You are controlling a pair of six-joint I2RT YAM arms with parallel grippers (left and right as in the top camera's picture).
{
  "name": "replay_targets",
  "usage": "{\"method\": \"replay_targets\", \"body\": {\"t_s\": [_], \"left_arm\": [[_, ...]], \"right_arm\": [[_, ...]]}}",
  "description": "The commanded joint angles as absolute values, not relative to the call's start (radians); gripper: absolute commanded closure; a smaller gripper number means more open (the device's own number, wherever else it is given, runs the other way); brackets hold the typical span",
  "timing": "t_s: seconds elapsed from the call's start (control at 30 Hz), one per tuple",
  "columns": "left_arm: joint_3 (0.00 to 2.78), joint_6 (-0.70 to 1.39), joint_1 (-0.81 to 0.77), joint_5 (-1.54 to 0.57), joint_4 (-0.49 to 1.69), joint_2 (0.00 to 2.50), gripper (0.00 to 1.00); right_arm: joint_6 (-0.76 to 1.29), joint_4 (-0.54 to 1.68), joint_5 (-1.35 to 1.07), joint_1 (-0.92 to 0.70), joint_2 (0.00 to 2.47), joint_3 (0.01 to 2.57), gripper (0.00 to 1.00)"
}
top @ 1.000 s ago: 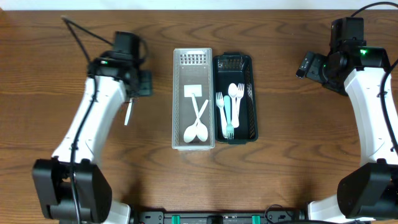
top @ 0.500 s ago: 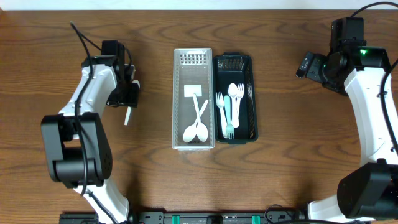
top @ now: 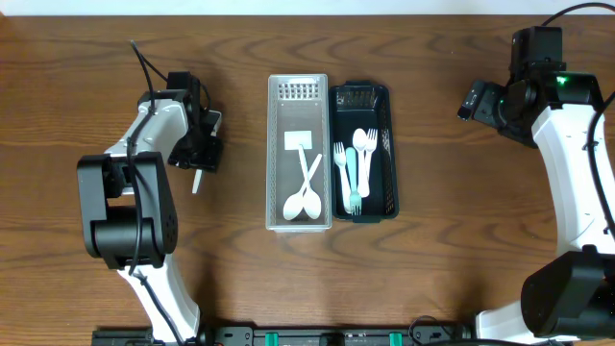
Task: Pack container
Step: 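Release spoon in clear tray and grasp another spoon with left gripper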
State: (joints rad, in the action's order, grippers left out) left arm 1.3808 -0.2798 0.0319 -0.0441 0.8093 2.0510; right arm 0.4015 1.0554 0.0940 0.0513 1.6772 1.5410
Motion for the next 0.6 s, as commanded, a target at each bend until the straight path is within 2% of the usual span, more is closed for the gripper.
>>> {"method": "replay_targets", "body": {"t_s": [0.0, 0.03, 0.1, 0.37, 0.57], "left_arm": [[1.378, -0.257, 0.033, -0.083, 0.808, 2.086, 0.66], [1.378, -0.257, 0.033, -0.083, 0.81, 2.086, 0.78], [1.379, -0.257, 0.033, -0.082, 0.819, 2.085, 0.93], [1.443, -0.242, 0.032, -0.078, 0.959, 1.993, 0.94], [1.631, -0.088, -0.021, -0.152, 1.145, 1.801, 0.94]], "right_arm": [[0.403, 1.055, 0.102, 0.051, 1.68, 1.542, 0.01], [0.403, 1.055, 0.102, 0.051, 1.68, 1.542, 0.01], [0.403, 1.056, 0.102, 0.051, 1.68, 1.542, 0.01], [0.403, 1.059, 0.101, 0.051, 1.68, 1.542, 0.01], [0.403, 1.059, 0.101, 0.051, 1.68, 1.542, 0.01]]}}
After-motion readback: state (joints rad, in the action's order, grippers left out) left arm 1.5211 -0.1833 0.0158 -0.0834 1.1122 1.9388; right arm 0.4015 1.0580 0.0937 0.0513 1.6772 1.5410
